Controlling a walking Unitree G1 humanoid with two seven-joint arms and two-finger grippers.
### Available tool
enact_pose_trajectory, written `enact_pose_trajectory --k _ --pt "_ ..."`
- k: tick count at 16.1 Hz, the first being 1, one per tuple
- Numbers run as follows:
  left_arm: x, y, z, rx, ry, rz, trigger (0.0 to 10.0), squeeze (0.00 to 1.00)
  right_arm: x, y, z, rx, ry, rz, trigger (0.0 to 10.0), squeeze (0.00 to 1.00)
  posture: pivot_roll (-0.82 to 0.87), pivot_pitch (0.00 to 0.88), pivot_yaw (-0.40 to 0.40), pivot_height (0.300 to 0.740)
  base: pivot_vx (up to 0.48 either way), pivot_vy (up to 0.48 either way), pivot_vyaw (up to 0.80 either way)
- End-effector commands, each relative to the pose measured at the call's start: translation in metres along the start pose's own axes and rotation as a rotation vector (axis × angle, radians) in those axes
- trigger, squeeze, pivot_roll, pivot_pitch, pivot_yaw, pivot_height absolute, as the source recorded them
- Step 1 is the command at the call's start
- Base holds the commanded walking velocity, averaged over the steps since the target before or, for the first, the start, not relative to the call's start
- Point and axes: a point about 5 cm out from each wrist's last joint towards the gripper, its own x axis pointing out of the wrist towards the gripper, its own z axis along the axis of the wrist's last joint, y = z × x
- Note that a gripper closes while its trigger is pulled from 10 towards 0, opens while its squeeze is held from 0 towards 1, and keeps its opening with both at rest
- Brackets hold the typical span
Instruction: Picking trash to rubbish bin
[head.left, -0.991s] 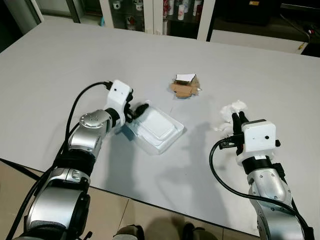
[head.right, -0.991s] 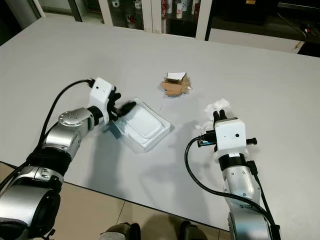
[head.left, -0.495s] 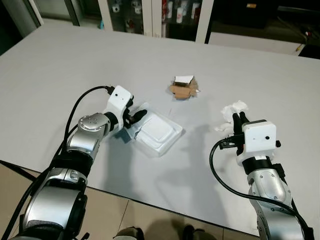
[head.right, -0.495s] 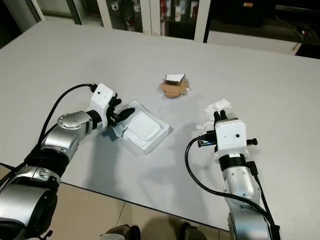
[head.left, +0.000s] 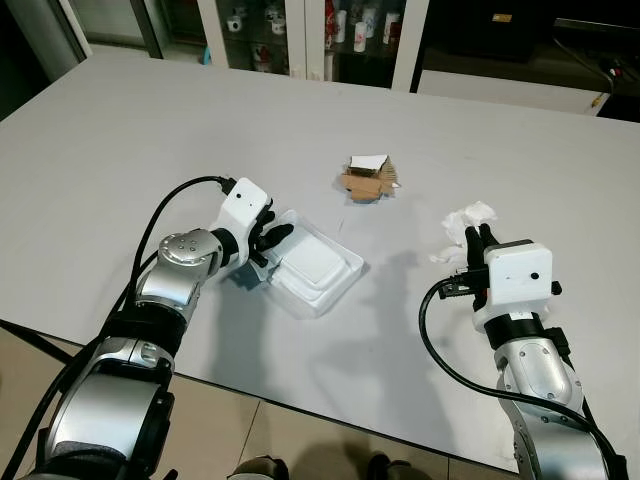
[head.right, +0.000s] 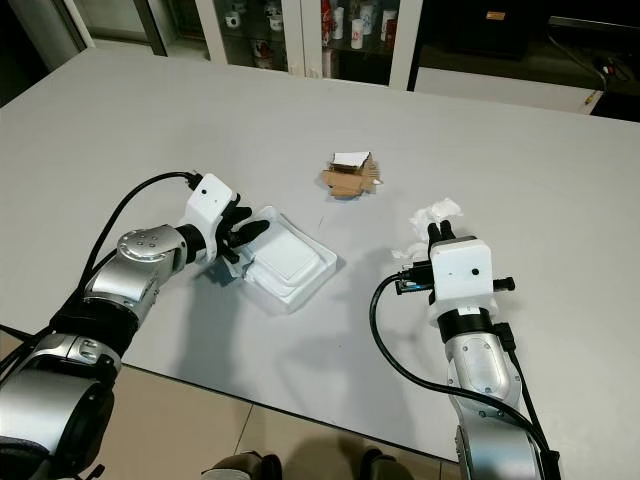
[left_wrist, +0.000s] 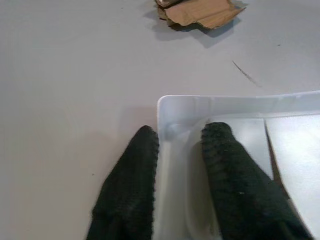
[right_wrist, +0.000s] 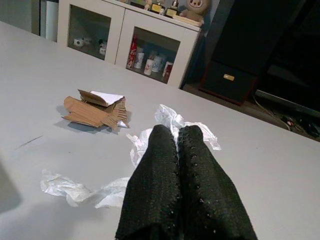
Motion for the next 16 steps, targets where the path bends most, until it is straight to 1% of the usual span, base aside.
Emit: enact_pose_trajectory --k 1,2,5,8,10,11,12,14,16 --pt "-0.003 -0.006 -0.026 -0.054 0.104 -0.012 10.0 1.00 -0.001 0.000 0.001 -0.002 -0.010 -0.003 10.0 0.00 0.15 0.134 0.036 0.740 0.000 0.000 0.00" --pt "-0.002 -0.006 -0.025 -0.071 0.095 -0.018 10.0 1.00 0.000 0.000 0.001 -0.003 -0.010 -0.004 10.0 0.00 0.15 0.134 0.036 0.740 0.000 0.000 0.00" --pt "-0.003 -0.008 -0.023 -0.065 0.092 -0.044 10.0 1.00 0.000 0.000 0.002 -0.003 -0.015 -0.003 10.0 0.00 0.15 0.137 0.038 0.740 0.000 0.000 0.00" --pt "-0.002 -0.006 -0.010 -0.066 0.066 -0.054 10.0 1.00 -0.002 0.001 0.001 0.001 -0.009 -0.005 10.0 0.00 0.15 0.143 0.042 0.740 0.000 0.000 0.00" --pt "-0.001 -0.006 -0.006 -0.049 0.066 -0.049 10.0 1.00 -0.002 0.002 0.001 0.003 -0.009 -0.004 10.0 0.00 0.15 0.146 0.043 0.740 0.000 0.000 0.00" --pt "-0.001 -0.007 -0.003 -0.053 0.060 -0.052 10.0 0.71 -0.002 0.002 0.001 0.003 -0.008 -0.005 10.0 0.00 0.15 0.146 0.043 0.740 0.000 0.000 0.00" --pt "-0.001 -0.007 -0.001 -0.055 0.057 -0.053 10.0 0.00 -0.002 0.001 0.001 0.003 -0.008 -0.005 10.0 0.00 0.15 0.146 0.043 0.740 0.000 0.000 0.00" --pt "-0.002 -0.006 0.007 -0.063 0.043 -0.050 10.0 0.00 -0.002 0.001 0.000 0.003 -0.006 -0.005 10.0 0.00 0.15 0.148 0.043 0.740 0.000 0.000 0.00" --pt "-0.004 -0.007 0.006 -0.054 0.069 -0.066 10.0 0.00 -0.001 0.002 0.000 0.005 -0.007 -0.002 10.0 0.00 0.16 0.148 0.042 0.740 0.000 0.000 0.00"
